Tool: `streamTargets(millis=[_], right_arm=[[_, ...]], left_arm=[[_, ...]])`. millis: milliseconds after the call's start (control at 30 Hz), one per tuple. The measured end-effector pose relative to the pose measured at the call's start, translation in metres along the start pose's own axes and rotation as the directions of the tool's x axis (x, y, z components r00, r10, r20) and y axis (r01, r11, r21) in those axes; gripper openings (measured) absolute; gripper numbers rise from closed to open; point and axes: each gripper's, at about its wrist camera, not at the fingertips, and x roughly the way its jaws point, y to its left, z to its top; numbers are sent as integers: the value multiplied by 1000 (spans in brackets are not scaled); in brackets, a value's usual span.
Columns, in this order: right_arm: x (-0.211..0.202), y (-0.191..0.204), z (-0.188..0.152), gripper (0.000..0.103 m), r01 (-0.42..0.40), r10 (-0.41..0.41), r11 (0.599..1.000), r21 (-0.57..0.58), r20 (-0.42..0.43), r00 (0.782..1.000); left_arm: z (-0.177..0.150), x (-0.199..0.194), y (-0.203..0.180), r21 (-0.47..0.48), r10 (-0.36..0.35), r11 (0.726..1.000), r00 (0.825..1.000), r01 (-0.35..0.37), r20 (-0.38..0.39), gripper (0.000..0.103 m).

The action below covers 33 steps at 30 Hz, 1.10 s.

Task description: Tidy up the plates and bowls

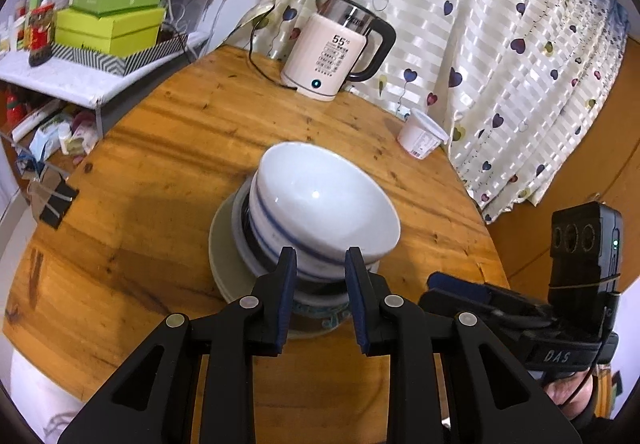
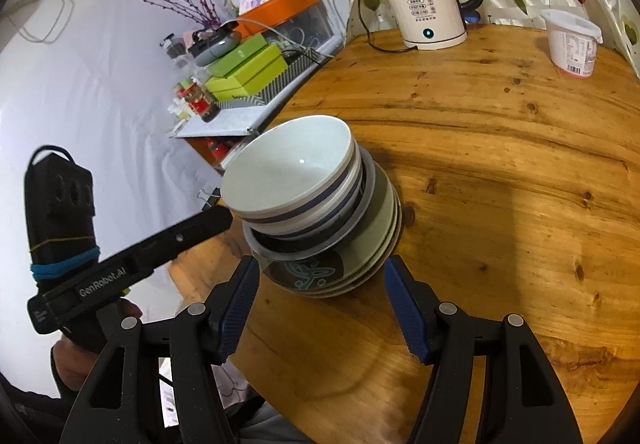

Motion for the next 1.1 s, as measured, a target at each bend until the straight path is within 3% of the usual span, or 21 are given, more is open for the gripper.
streamTargets(millis=[167, 333, 567, 667, 767, 1100], right_arm=[[5, 1, 1, 65, -5, 5, 1000, -1, -8, 1000], [6, 0, 0, 65, 2, -2, 1000, -4, -10, 1000], [-5, 11, -5, 65, 94, -92, 992, -79, 23, 995], [-9, 15, -7, 65, 128, -125, 985, -113, 38, 992], [-11, 20, -11, 65, 156, -150, 977, -147, 50, 987], [-14, 25, -24, 74, 218, -207, 953, -213, 70, 976]], left_arm=[[3, 2, 1, -6, 3, 1000, 1000, -3, -3, 40], [1, 4, 2, -9, 3, 1000, 1000, -3, -11, 41], [-9, 4, 1, 2, 35, 999, 999, -35, -21, 41], [-16, 3, -2, 25, 56, 998, 998, -55, -25, 42], [-22, 4, -7, 46, 83, 996, 996, -82, -30, 50], [-38, 7, -19, 132, 179, 975, 984, -178, -3, 50]])
